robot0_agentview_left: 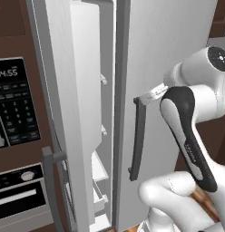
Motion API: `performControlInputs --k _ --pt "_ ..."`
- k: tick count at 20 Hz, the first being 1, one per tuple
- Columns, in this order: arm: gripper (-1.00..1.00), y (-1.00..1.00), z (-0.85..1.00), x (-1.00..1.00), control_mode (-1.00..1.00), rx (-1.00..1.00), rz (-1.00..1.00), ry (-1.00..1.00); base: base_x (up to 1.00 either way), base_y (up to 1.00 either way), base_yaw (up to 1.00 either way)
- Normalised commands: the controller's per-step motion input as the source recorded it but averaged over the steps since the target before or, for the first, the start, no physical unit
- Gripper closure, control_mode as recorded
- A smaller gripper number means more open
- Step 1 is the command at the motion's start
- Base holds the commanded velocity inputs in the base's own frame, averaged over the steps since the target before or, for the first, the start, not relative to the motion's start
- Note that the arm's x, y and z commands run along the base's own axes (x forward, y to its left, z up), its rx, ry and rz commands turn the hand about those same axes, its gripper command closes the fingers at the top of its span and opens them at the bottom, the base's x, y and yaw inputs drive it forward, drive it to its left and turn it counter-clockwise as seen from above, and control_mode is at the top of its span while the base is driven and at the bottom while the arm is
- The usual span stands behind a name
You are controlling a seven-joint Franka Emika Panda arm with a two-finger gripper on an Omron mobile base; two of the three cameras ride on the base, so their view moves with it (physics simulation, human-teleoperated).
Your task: The ice cube tray has been filled with water. Take the tray and place it in the freezer to make ice. Close the freezer door after placing the tray.
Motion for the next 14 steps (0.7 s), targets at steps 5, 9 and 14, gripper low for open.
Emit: performControlInputs --k 5,9,14 --pt "-1.00 -0.14 -0.84 -0.06 -1.00 0.28 -0.02 0.42 0.00 0.00 0.00" --pt "-1.00 0.00 -0.85 0.04 -1.00 0.19 0.00 0.26 0.00 0.00 0.00" --pt "-1.00 0.00 -0.35 0.04 -1.00 0.00 0.00 0.06 0.00 0.00 0.00"
